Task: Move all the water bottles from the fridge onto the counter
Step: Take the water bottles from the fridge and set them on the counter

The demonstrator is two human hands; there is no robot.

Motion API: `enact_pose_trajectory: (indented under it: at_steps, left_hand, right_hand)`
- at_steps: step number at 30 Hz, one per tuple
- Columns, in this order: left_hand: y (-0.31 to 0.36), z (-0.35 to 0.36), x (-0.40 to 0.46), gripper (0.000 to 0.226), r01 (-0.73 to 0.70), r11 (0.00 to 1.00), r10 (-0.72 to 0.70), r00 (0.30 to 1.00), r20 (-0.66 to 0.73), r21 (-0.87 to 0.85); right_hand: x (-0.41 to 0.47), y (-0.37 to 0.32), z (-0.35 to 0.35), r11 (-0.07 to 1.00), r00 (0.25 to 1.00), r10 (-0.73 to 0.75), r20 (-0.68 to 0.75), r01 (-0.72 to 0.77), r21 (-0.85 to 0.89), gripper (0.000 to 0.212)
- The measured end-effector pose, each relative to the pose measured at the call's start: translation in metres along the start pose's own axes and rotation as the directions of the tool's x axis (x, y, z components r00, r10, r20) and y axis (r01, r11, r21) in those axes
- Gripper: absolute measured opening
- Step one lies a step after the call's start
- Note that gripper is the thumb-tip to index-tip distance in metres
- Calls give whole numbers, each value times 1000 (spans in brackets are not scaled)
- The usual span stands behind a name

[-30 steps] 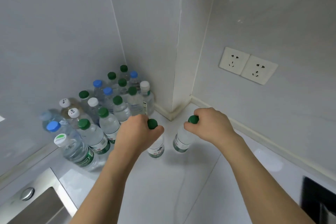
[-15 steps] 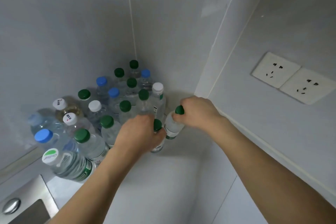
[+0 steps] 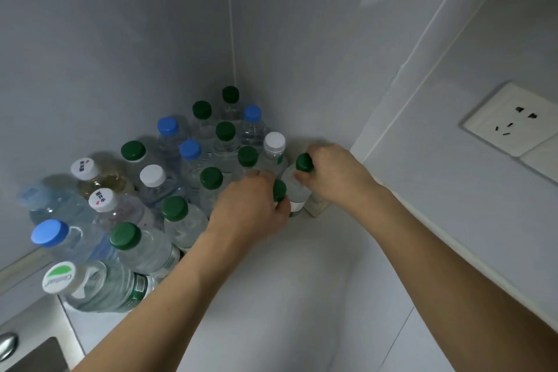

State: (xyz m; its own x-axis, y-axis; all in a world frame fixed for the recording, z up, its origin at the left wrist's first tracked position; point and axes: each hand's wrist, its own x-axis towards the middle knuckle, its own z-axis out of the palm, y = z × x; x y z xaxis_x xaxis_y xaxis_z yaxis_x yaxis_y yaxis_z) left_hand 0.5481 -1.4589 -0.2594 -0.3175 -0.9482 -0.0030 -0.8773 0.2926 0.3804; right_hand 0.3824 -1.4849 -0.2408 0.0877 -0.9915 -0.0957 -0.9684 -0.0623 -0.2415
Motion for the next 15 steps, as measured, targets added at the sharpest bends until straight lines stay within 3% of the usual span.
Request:
enact_pose_trajectory:
  at_steps: [7, 15]
  left_hand:
    - [3, 6, 0, 23, 73, 997, -69, 993, -96, 39]
    - [9, 9, -2, 32, 135, 987, -129, 989, -76, 82]
  right_hand:
    - [1, -3, 8, 994, 999, 31, -45, -26, 109, 28]
    - [-6, -1, 19, 964, 991, 102, -92, -75, 256, 24]
